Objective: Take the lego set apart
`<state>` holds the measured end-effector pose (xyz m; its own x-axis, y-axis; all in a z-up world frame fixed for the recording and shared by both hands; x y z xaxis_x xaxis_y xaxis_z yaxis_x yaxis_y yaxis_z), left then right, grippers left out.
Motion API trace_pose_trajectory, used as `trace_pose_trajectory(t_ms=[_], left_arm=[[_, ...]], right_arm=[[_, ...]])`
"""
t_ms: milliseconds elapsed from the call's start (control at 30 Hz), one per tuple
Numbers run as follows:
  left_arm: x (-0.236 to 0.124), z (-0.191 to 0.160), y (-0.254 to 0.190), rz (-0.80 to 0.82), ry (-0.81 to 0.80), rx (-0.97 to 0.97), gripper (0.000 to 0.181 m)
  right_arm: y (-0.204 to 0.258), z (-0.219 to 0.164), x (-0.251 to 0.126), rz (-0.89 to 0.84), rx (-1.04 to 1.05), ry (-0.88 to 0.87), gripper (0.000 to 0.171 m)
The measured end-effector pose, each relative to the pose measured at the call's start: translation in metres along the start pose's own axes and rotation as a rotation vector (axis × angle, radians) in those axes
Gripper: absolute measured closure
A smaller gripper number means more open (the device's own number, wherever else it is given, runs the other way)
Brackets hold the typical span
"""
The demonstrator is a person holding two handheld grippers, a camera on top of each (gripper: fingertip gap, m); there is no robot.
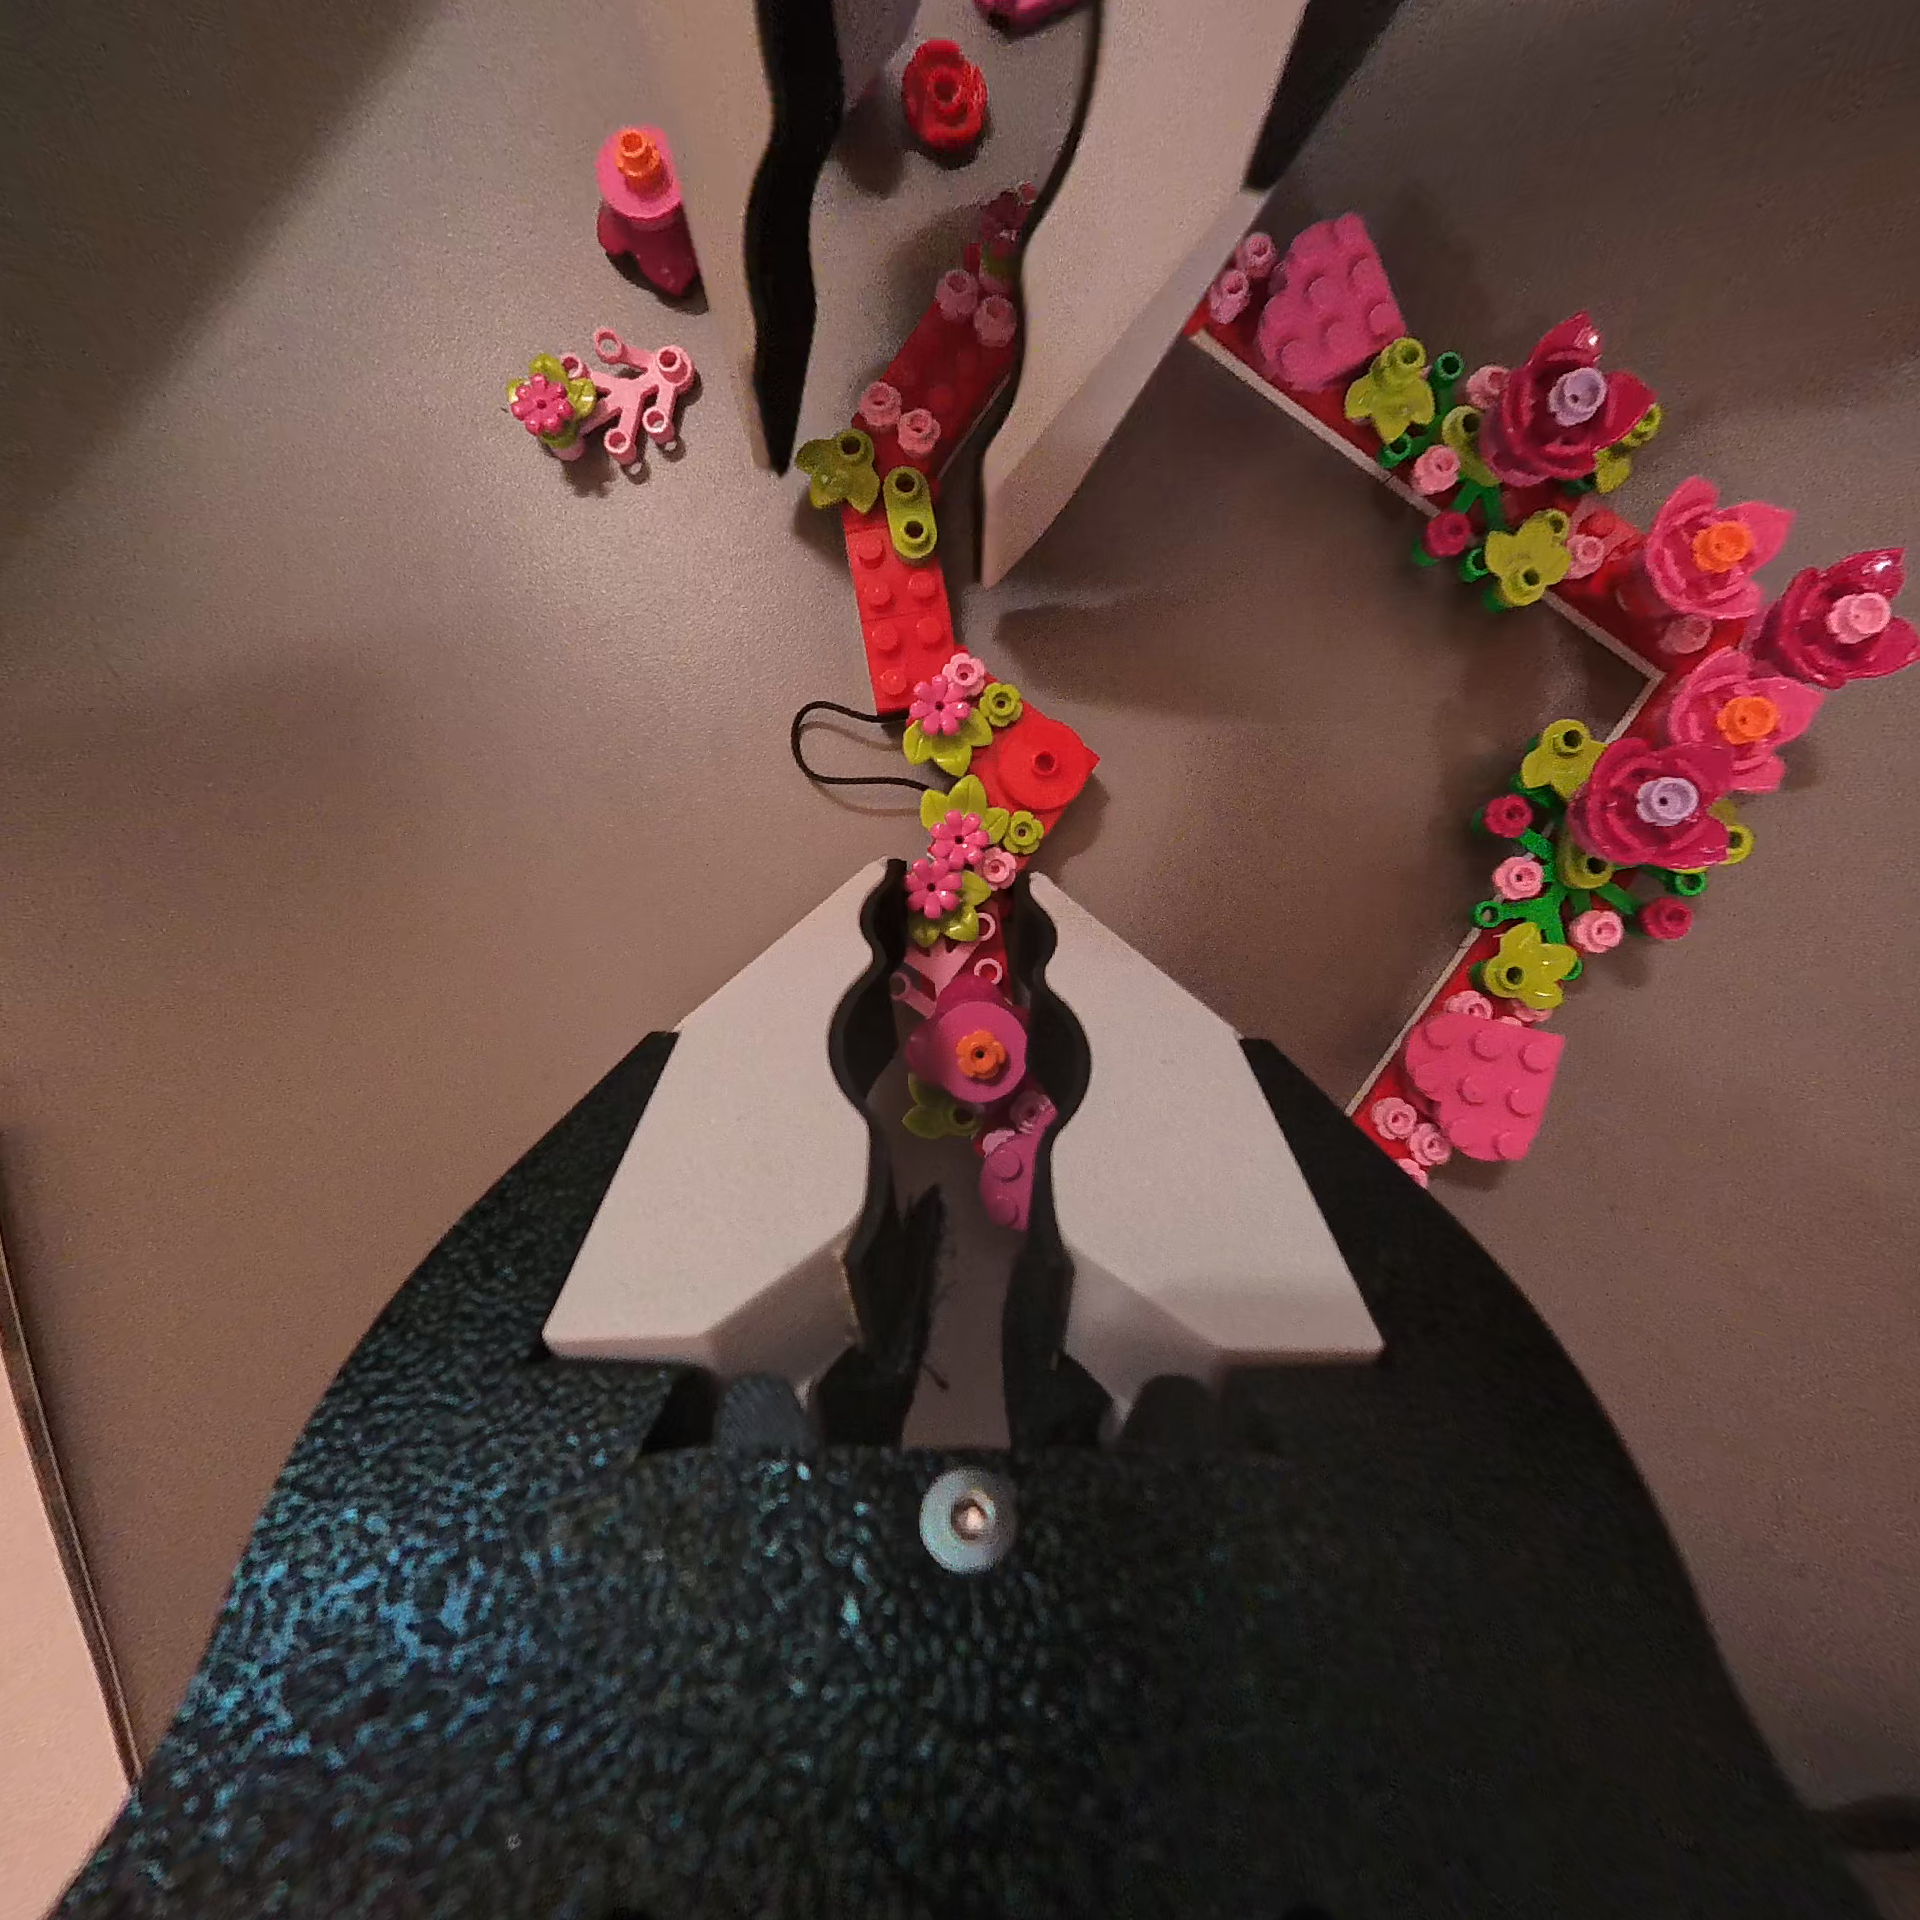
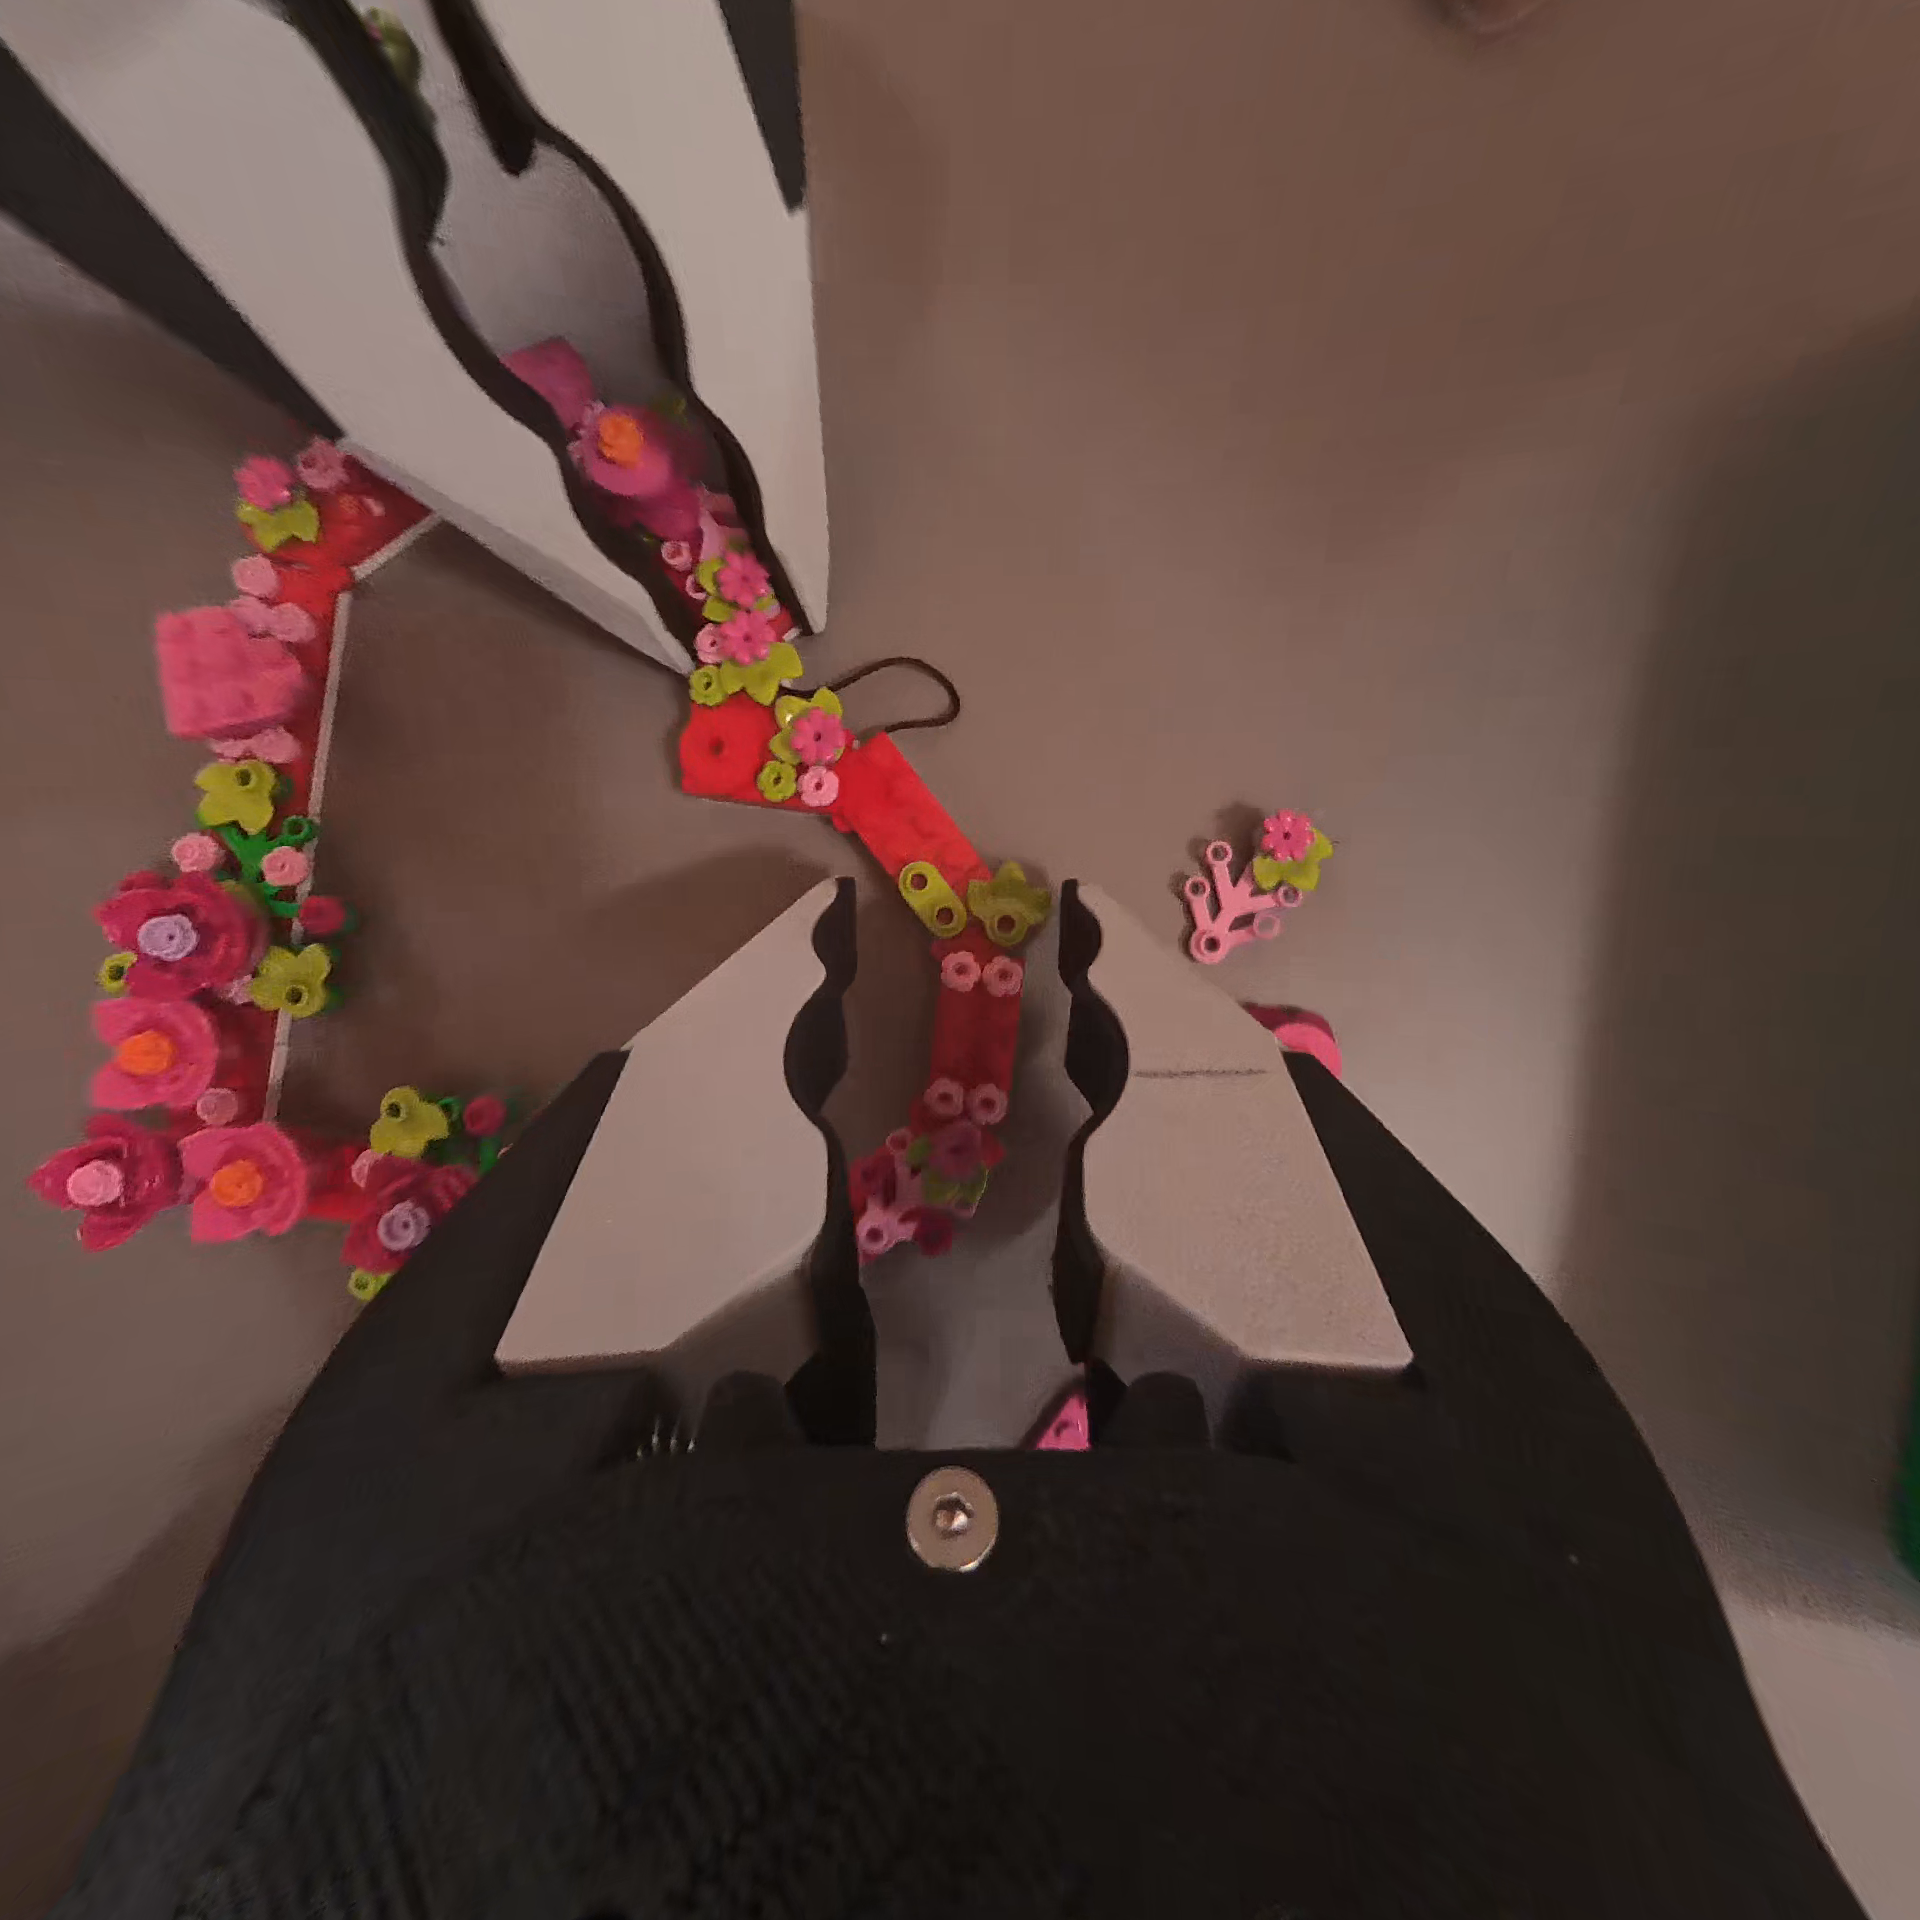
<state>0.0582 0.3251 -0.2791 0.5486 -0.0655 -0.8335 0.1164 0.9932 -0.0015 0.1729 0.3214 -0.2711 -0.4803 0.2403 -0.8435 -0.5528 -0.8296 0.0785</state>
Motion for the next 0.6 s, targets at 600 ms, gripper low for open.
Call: trace_pose_trajectory(t_ms=[600], left_arm=[[0.0, 0.0, 0.0, -0.002, -0.001, -0.003, 0.164]], right_arm=[[0.014, -0.004, -0.004, -0.218, -0.28, -0.042, 0.157]])
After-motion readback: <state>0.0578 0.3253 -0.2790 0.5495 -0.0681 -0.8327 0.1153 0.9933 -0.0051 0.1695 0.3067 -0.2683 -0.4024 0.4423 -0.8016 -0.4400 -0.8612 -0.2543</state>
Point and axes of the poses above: each gripper's, where its closed fingertips meet, x out along the fingers, z out of its top, y = z × x across the jaws, the point moved 6 cm from there along -x, back along the fingers, and after that the axes turned 3 degrees about x, right-handed, at the moved point
